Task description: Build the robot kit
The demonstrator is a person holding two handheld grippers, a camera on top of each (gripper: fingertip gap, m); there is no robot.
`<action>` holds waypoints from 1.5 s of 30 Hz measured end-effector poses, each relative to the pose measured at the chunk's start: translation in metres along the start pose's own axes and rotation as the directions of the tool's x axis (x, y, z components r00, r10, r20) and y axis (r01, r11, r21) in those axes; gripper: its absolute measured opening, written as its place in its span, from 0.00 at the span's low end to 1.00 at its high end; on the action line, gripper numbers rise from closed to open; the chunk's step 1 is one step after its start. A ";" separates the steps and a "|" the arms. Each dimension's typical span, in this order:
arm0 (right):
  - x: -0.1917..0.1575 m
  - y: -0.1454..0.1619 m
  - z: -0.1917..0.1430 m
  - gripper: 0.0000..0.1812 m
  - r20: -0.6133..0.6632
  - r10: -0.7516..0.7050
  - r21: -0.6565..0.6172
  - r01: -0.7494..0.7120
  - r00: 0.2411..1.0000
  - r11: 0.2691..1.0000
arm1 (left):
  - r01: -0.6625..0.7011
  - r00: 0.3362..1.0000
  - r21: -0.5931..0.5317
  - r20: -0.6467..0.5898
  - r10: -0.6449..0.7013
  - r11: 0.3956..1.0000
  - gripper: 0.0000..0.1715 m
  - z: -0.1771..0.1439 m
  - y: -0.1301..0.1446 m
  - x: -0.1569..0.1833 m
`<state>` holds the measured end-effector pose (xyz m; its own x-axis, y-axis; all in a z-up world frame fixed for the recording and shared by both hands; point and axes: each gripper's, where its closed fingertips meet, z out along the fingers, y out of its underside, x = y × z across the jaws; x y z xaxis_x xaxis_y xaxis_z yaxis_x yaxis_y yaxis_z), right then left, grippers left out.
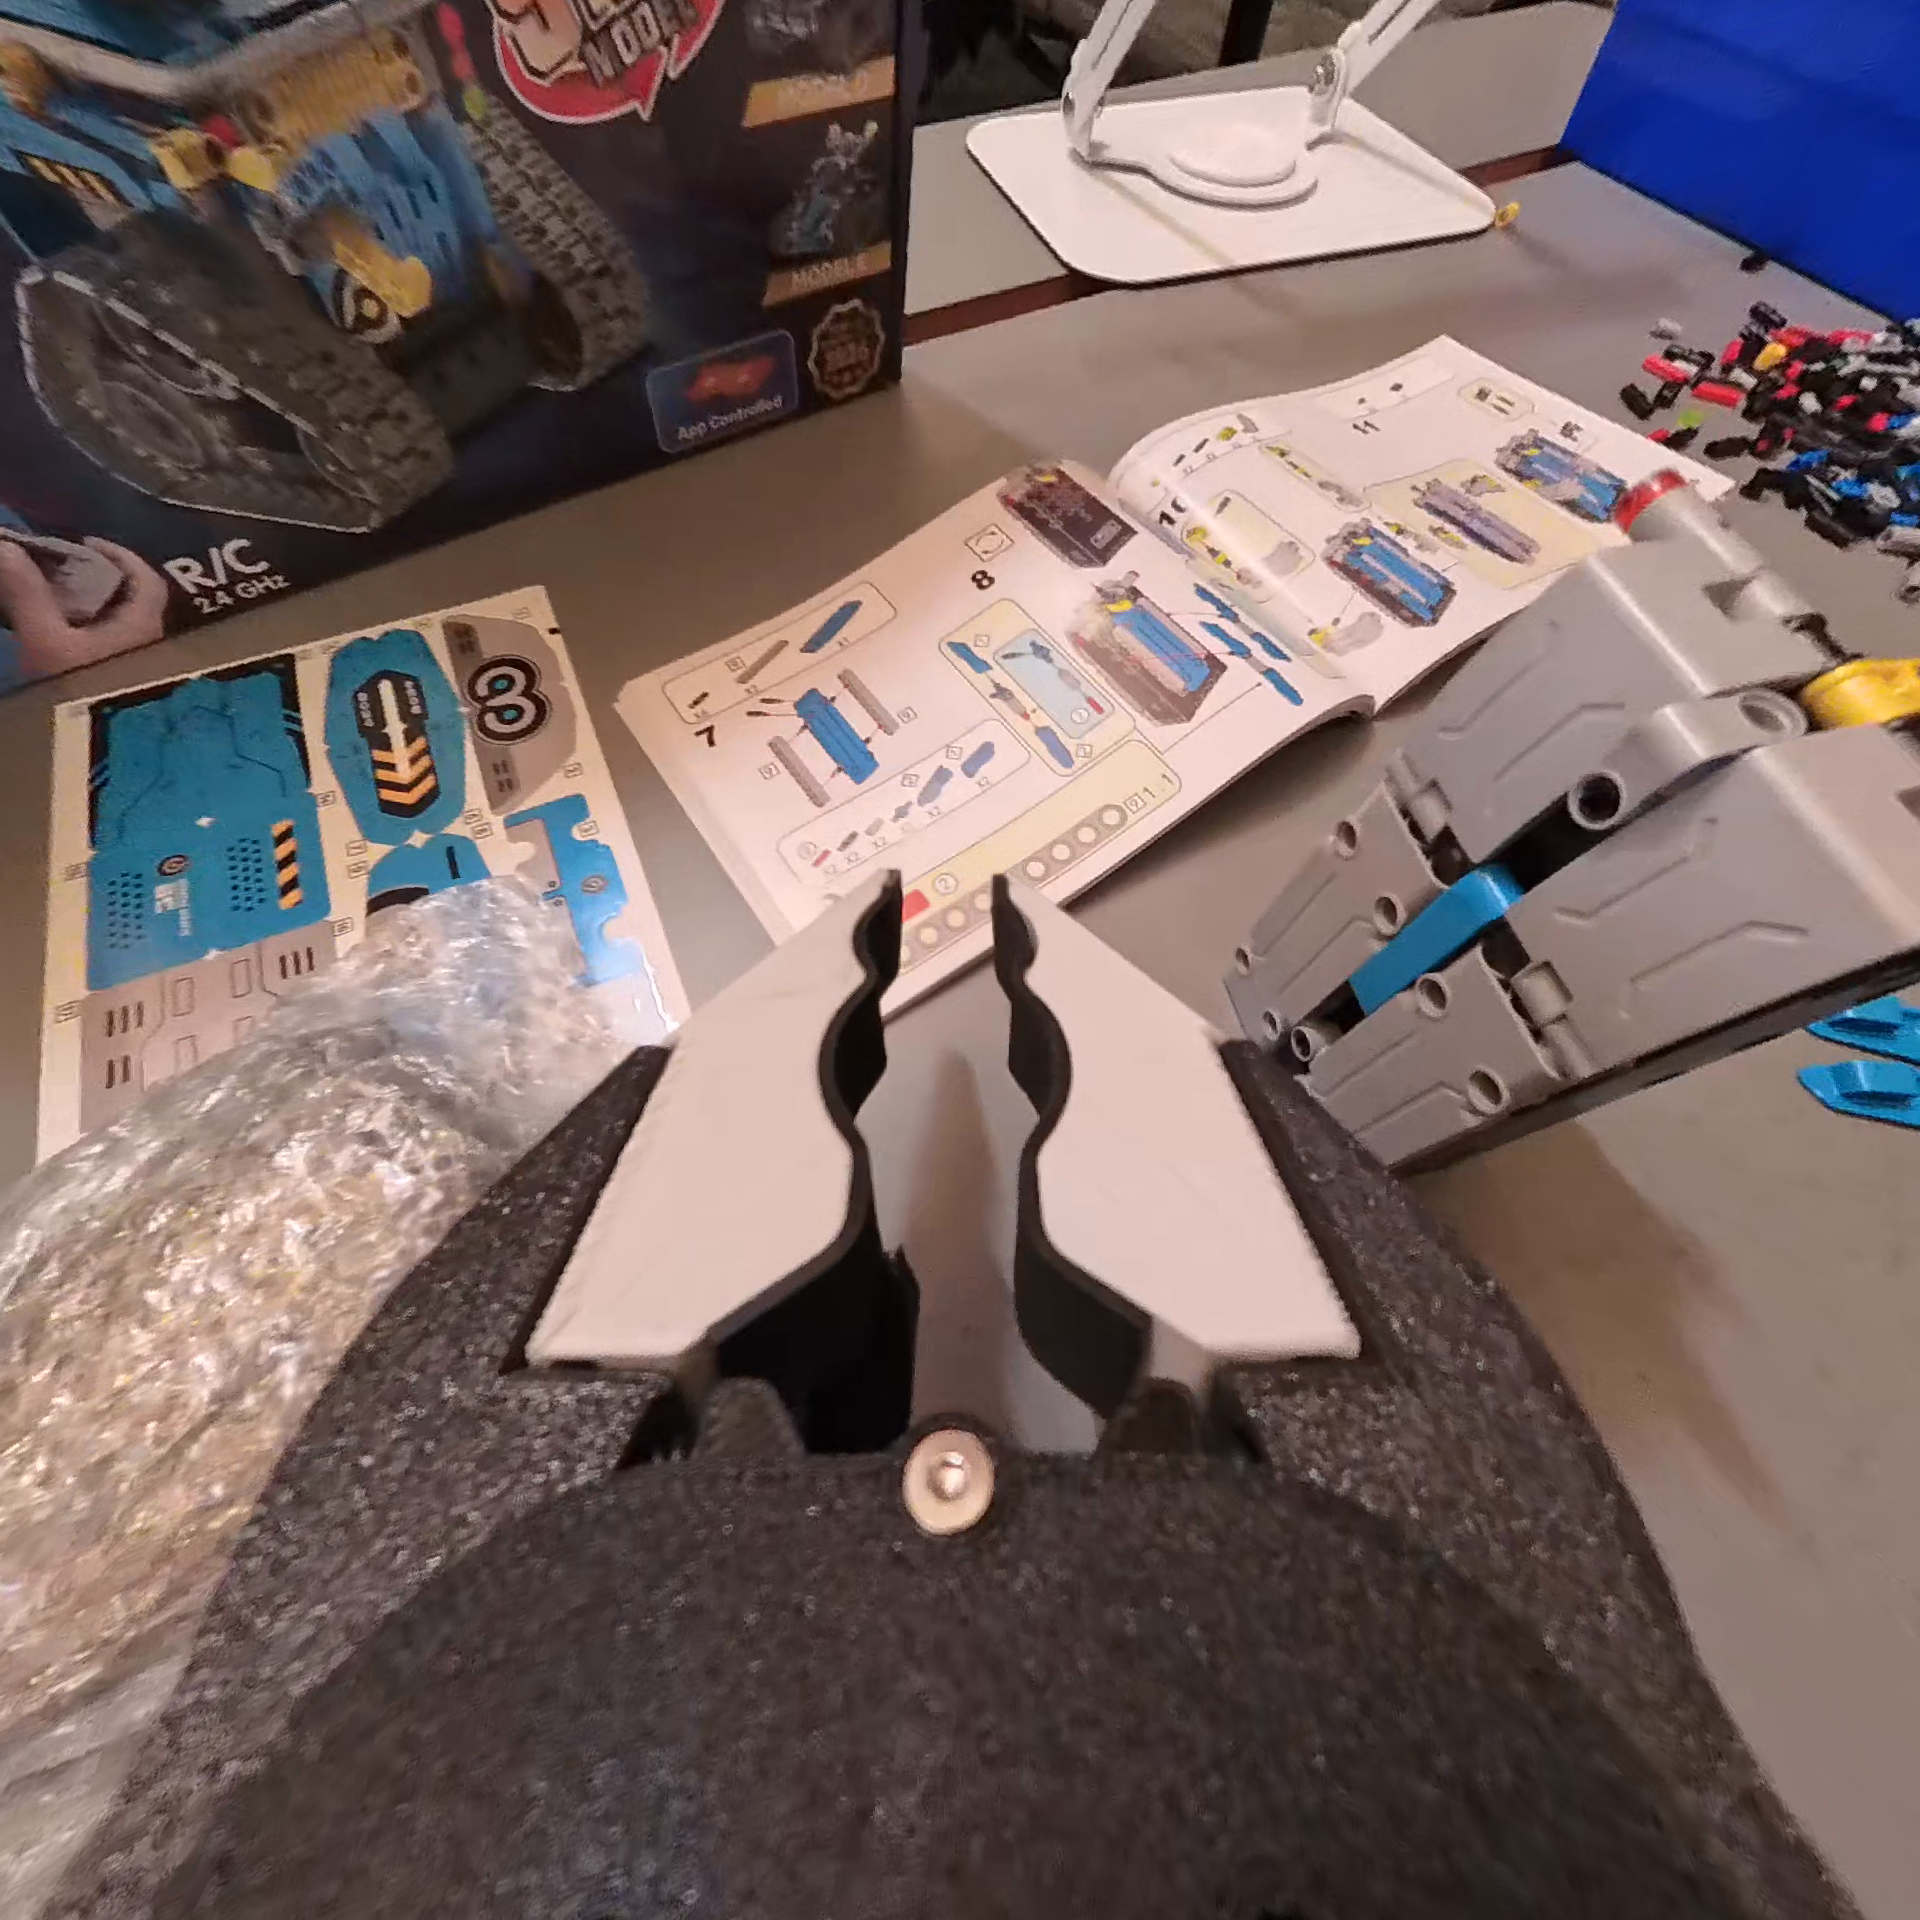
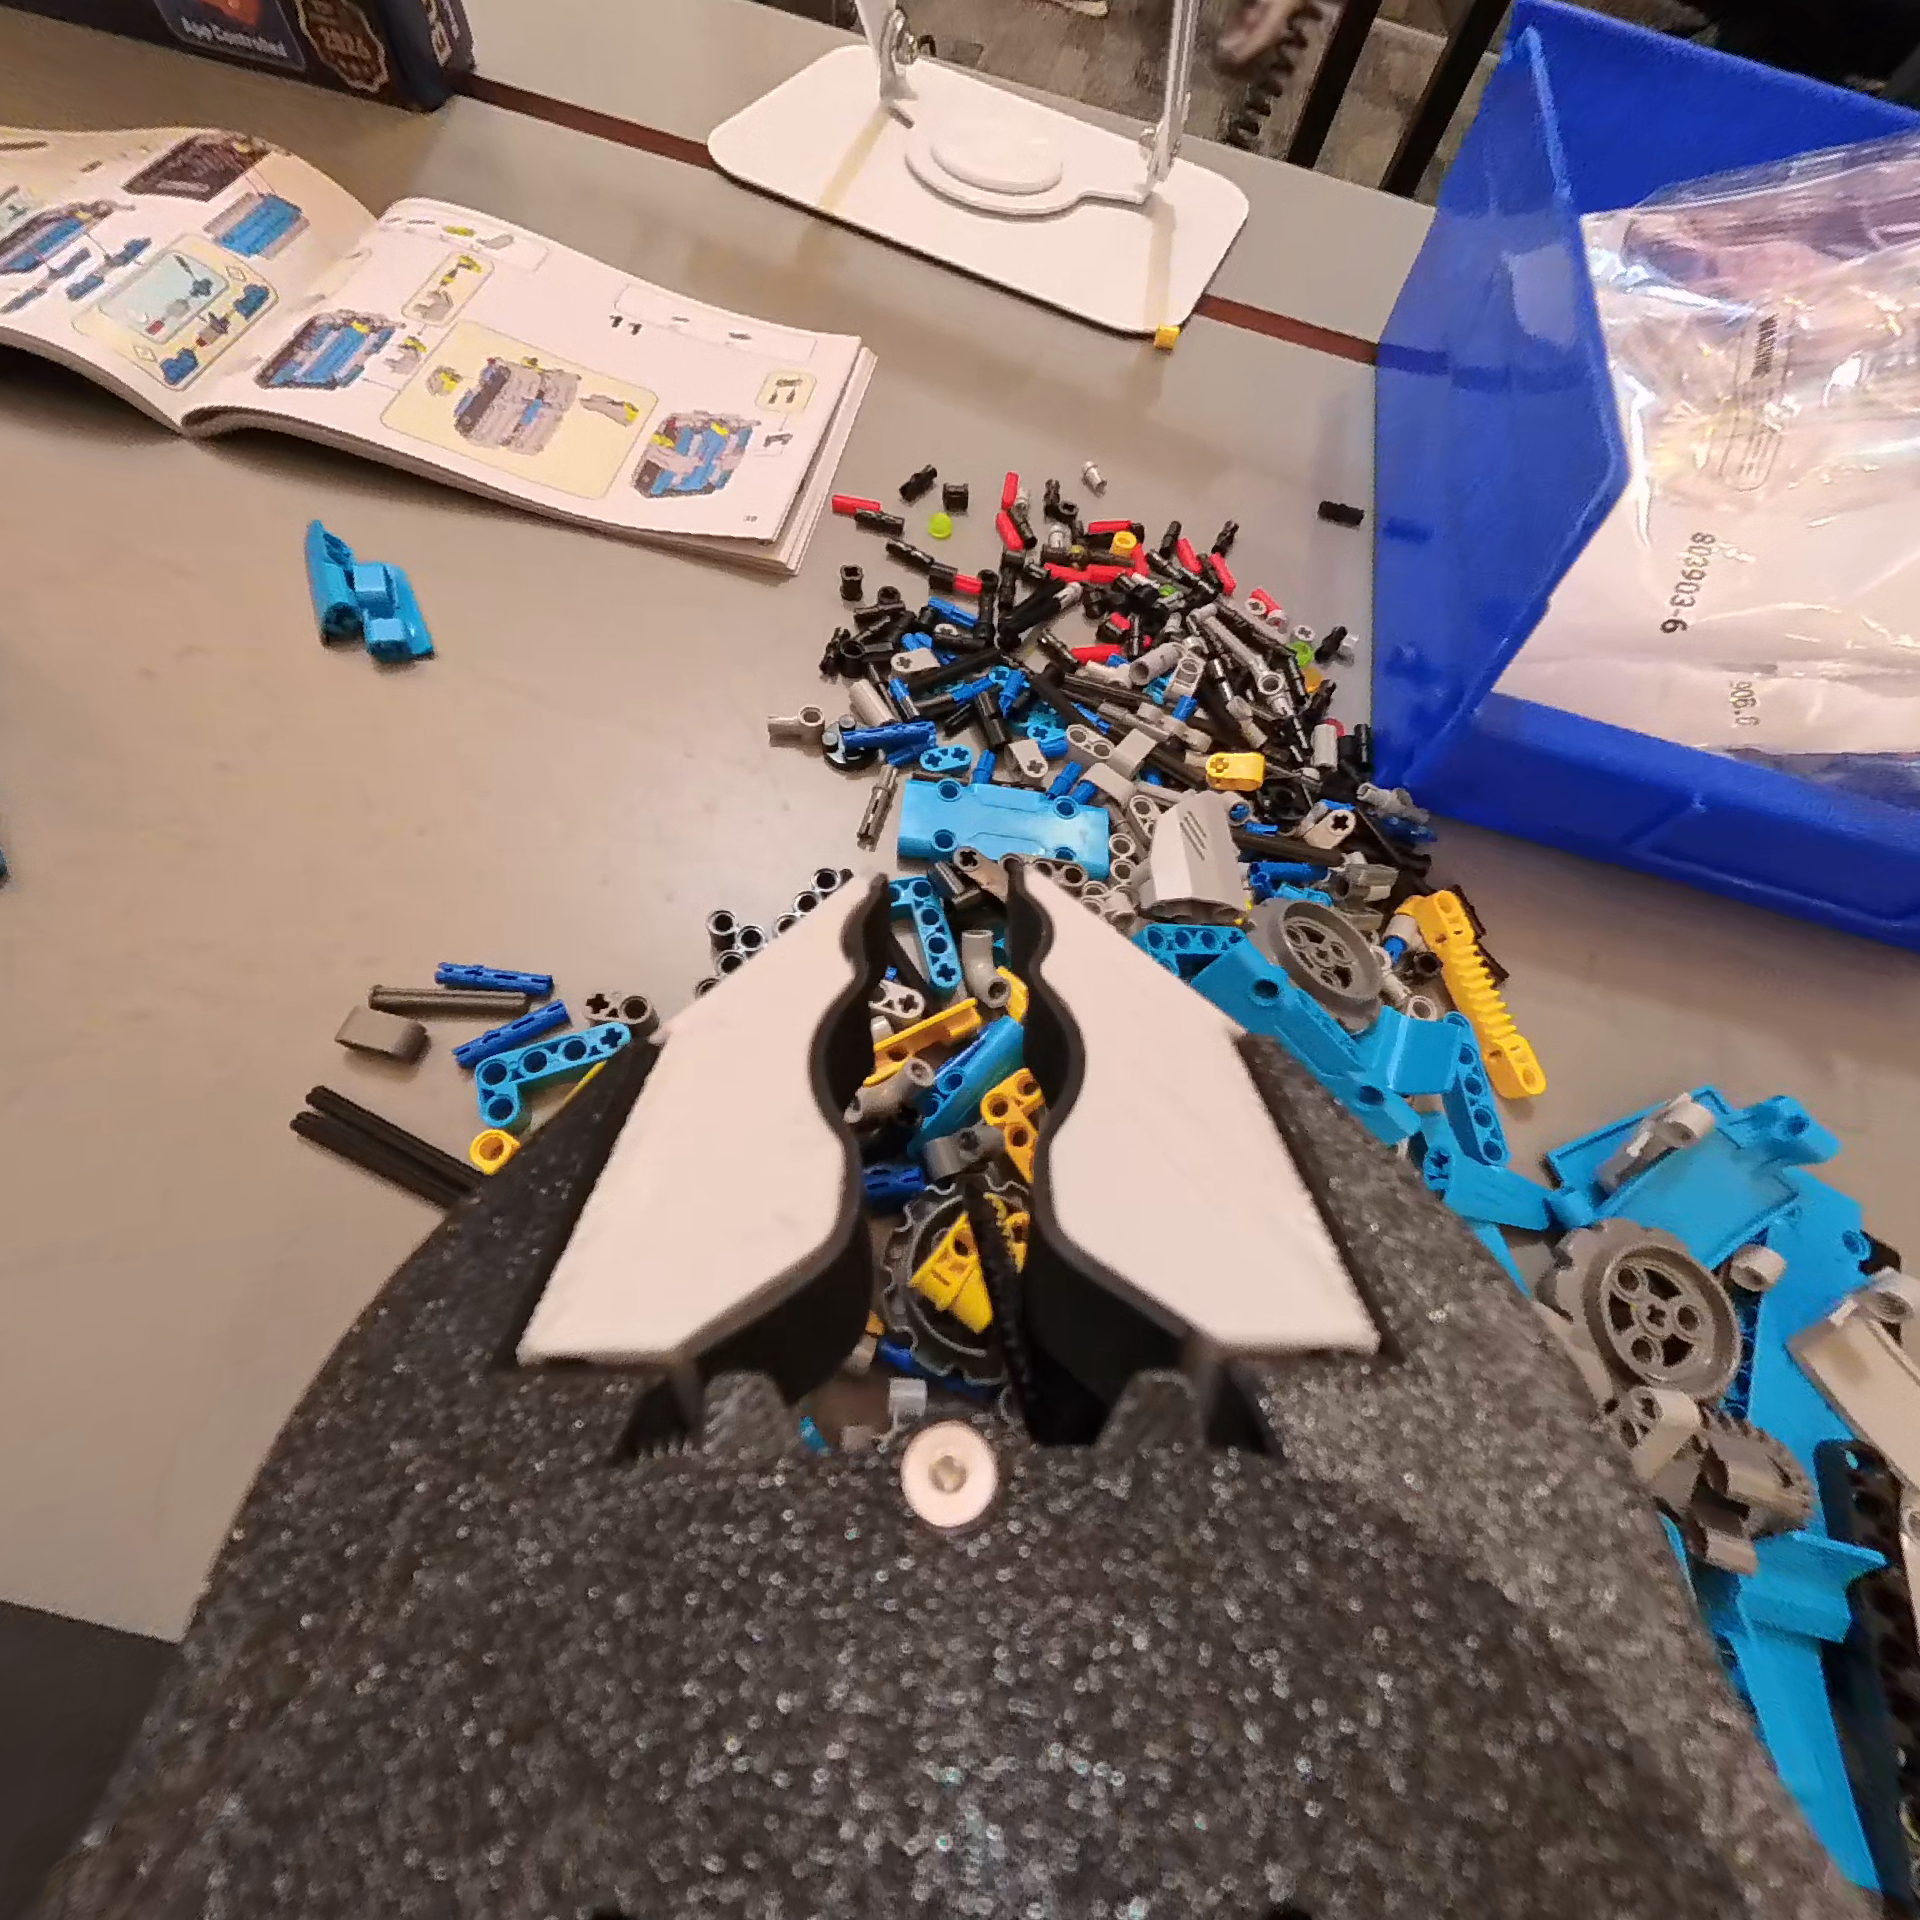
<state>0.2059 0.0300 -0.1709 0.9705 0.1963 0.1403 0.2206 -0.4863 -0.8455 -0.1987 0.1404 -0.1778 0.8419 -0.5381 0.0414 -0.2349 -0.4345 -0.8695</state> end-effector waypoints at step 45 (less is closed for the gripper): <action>0.086 0.066 -0.061 0.11 0.020 0.243 -0.265 -0.230 0.970 0.936 | -0.161 0.987 0.036 0.012 0.160 0.986 0.10 0.002 -0.001 0.015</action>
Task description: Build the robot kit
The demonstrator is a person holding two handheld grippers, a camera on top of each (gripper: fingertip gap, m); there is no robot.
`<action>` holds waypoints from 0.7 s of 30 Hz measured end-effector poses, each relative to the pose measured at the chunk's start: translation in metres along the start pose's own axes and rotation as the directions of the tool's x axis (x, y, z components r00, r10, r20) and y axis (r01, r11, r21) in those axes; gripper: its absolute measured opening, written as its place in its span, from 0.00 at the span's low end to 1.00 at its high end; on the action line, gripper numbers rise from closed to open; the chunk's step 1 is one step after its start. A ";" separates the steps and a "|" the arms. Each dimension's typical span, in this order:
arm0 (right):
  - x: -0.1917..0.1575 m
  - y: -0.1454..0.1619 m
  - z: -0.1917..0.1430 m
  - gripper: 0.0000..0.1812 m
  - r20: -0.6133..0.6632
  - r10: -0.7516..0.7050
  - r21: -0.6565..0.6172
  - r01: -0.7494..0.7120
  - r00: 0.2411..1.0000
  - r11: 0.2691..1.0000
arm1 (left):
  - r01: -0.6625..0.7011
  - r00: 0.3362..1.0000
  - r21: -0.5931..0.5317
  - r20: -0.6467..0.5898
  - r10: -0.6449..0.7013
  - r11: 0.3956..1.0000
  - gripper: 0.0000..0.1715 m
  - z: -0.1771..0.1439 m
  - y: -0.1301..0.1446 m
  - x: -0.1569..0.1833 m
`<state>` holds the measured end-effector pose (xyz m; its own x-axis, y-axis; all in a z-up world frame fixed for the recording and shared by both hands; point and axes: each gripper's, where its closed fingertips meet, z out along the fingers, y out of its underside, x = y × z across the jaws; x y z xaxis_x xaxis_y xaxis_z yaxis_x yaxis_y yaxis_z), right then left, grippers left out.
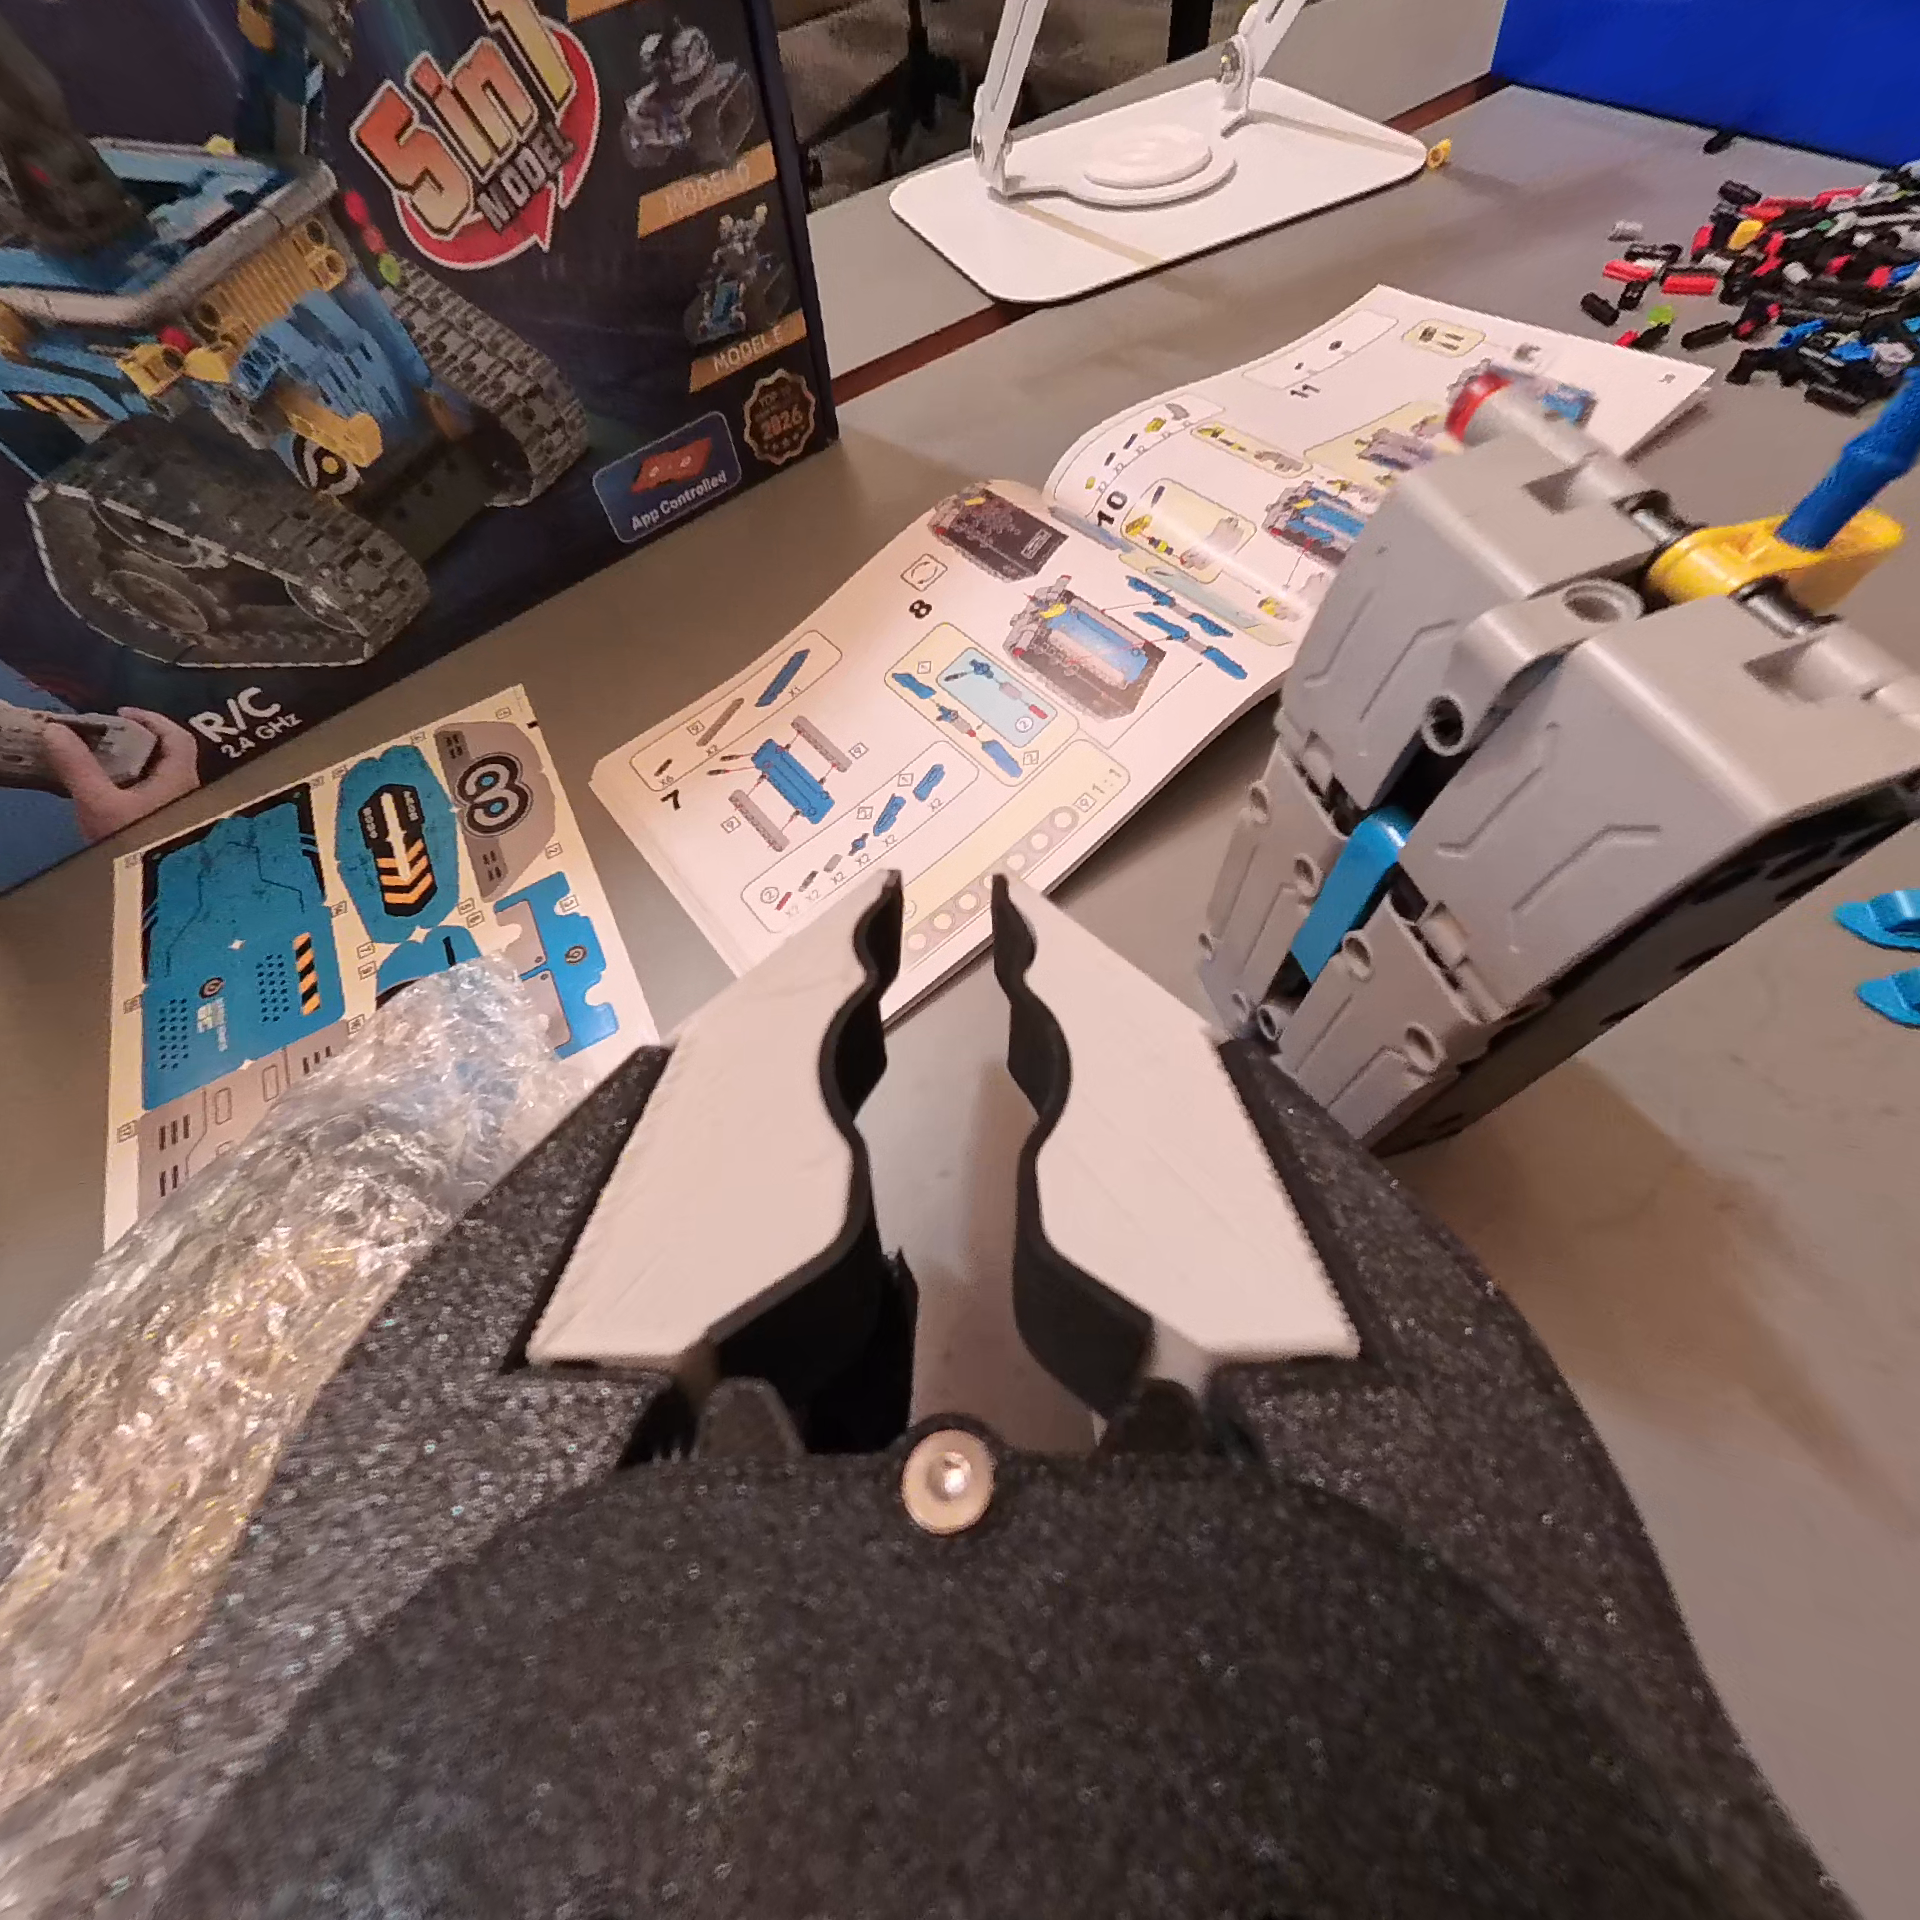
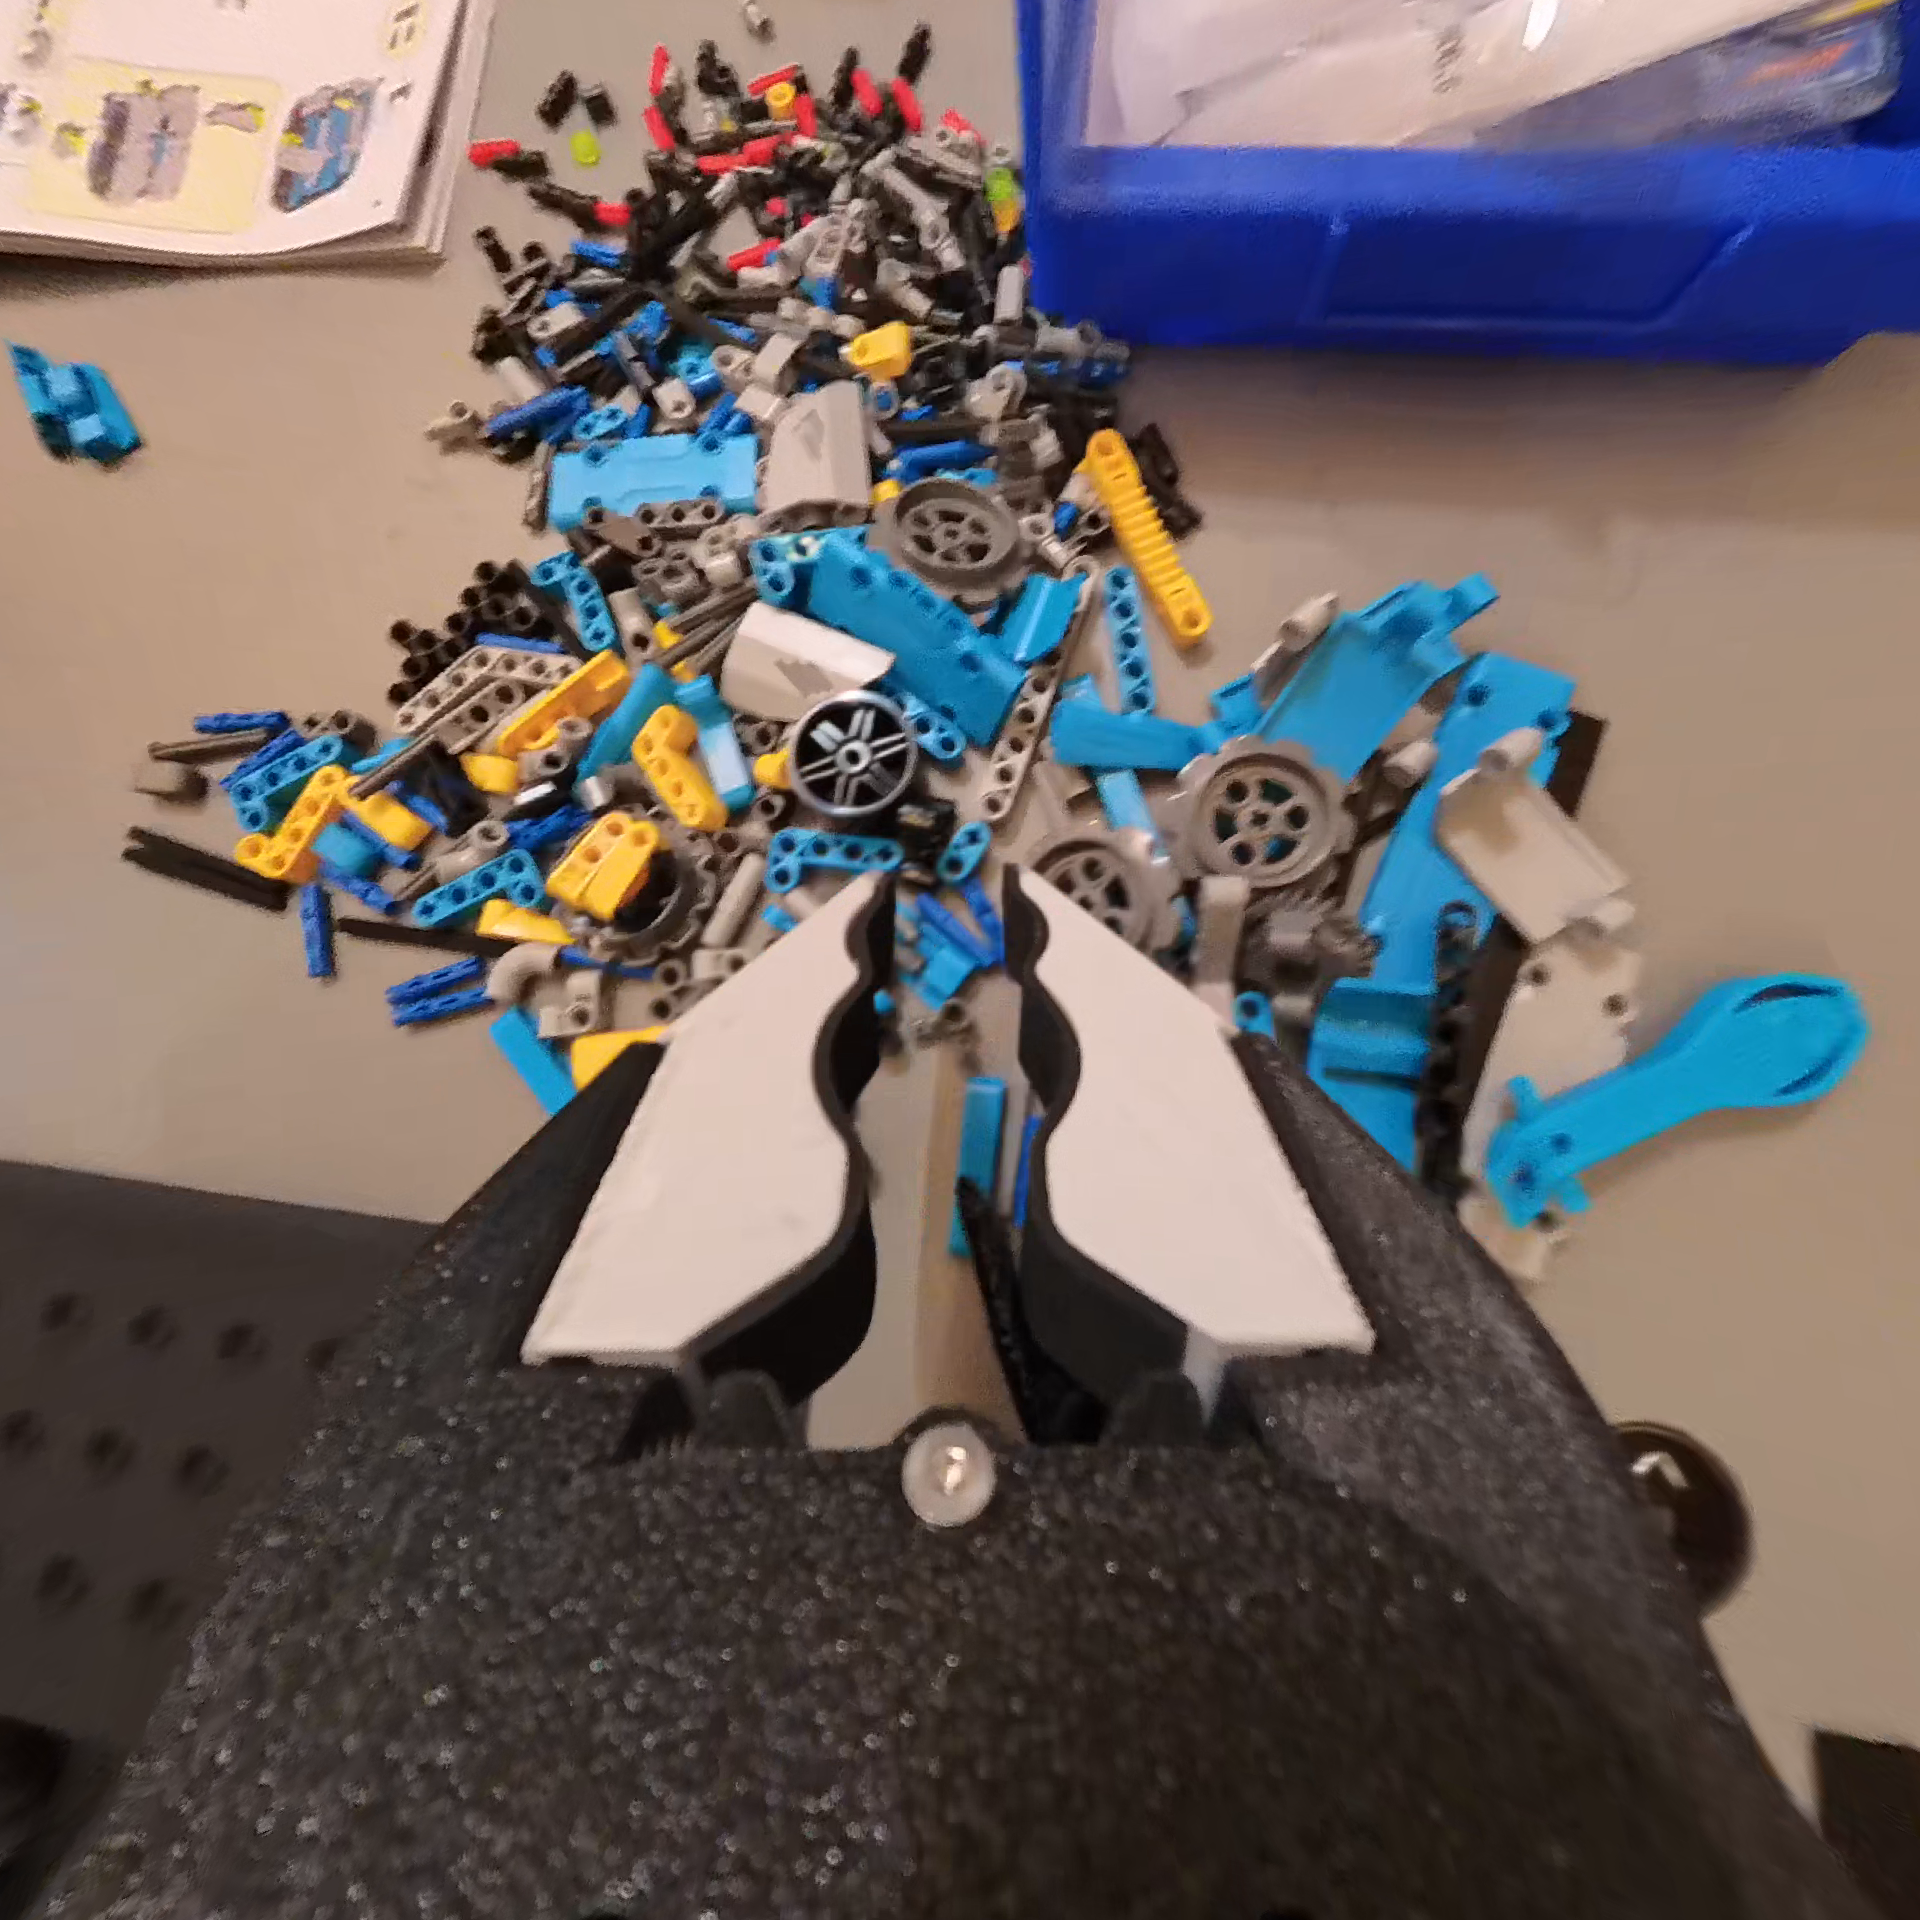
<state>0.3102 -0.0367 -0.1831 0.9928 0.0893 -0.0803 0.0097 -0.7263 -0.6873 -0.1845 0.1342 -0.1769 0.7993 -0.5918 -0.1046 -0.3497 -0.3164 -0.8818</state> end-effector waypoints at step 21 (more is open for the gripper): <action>-0.038 0.021 -0.003 0.10 0.116 -0.128 -0.052 0.134 0.985 0.990 | -0.008 1.000 -0.001 -0.010 0.008 1.000 0.10 0.000 0.000 0.003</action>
